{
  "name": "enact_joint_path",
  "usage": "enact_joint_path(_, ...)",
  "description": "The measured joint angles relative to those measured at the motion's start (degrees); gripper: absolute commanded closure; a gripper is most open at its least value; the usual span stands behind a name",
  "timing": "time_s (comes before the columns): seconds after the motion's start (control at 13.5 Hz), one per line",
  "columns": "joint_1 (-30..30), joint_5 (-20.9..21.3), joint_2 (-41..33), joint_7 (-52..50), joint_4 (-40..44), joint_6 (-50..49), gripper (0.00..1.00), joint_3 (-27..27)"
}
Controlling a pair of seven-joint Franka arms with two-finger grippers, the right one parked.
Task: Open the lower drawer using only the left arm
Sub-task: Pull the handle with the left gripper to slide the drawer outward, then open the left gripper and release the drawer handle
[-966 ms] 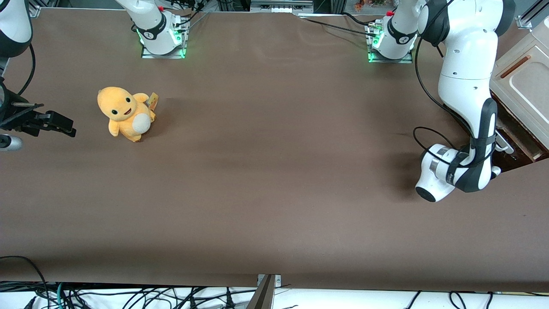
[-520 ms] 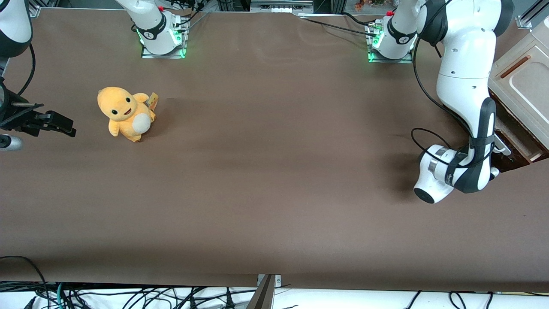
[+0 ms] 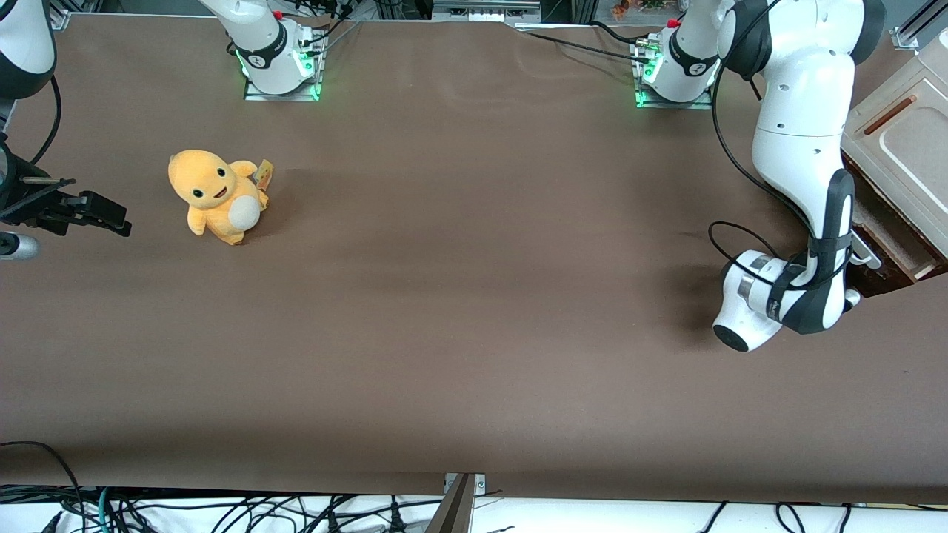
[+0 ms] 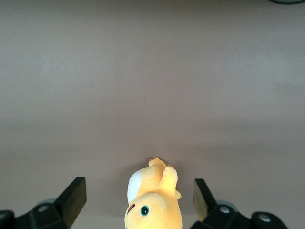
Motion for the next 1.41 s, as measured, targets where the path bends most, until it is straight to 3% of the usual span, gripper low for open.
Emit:
enact_joint_path(0.67, -0.78, -2.12, 0.43, 0.13, 2.69, 0.25, 0.99, -0.04)
enact_joint_path(0.82, -1.07, -2.12, 0.58, 0.14, 2.9, 0.26, 0.92, -0.05)
enact_joint_path(0.89, -1.06, -2.12, 0.63, 0.2, 2.91, 0.26, 0.86, 0.0)
enact_joint_path(0.97, -1.01, -2.14, 0.66, 0.11, 2.92, 0.26, 0.46, 0.01)
enact_joint_path(1.04, -1.0, -2.15, 0.67, 0.08, 2.95, 0.26, 0.0, 0.02)
enact_joint_path(1.26, -1.53, -2.35, 0.66, 0.08, 4.51, 1.5, 0.0, -0.54)
enact_joint_path(1.41, -2.48, -5.01, 0.64, 0.08, 6.6, 1.91, 0.0, -0.83)
